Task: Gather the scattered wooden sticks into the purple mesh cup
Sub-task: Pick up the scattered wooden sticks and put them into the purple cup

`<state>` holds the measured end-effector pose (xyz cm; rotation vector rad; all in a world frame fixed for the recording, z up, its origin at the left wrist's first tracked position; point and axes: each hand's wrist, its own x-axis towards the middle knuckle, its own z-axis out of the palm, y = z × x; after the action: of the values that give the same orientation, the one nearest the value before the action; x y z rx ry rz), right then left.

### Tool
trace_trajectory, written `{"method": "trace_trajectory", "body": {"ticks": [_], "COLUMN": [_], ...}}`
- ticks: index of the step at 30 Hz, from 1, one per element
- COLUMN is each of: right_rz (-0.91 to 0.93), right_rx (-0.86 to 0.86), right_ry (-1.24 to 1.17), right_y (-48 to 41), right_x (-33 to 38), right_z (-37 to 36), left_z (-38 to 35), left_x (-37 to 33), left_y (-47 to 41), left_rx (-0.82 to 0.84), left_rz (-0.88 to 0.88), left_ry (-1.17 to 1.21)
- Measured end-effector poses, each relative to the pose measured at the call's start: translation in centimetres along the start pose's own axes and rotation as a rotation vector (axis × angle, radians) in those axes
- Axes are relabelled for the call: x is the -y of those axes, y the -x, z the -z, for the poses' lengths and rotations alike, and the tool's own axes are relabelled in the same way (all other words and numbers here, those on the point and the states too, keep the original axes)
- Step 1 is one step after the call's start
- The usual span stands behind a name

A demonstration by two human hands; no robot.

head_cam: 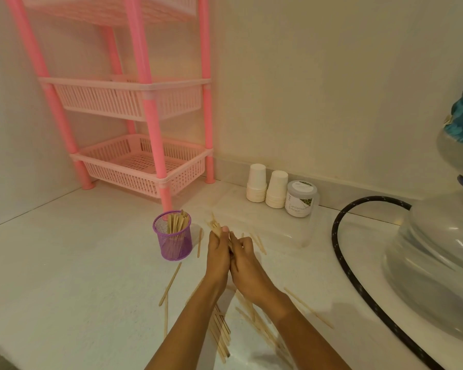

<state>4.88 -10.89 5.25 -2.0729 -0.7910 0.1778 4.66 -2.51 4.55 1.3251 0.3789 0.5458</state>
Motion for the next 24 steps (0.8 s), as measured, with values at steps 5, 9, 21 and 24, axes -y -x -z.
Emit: {"method": "trace_trajectory", "body": {"ticks": [5, 9, 21, 24], "right_rz": [-0.045, 0.003, -0.082, -0.096], "right_rx": [-0.041, -0.125, -0.293, -0.29], "right_ry": [-0.215, -0.199, -0.135, -0.113], "right_y": [-0.1, -0.4, 0.0, 0.3], "right_x": [-0.4, -0.9, -4.2, -4.5], "right_z": [-0.3, -0.2, 1.1, 1.0], "left_z": [0.6, 0.6, 2.0, 2.2], "left_x": [-0.1, -0.7, 1.3, 2.8], "left_y": [-0.8, -1.2, -0.3, 0.2], "left_rx": [-0.137, -0.196, 0.02, 0.057], "left_rz": [0.047, 0.039, -0.363, -0.334], "left_ry": [0.108, 0.229, -0.193, -0.247]}}
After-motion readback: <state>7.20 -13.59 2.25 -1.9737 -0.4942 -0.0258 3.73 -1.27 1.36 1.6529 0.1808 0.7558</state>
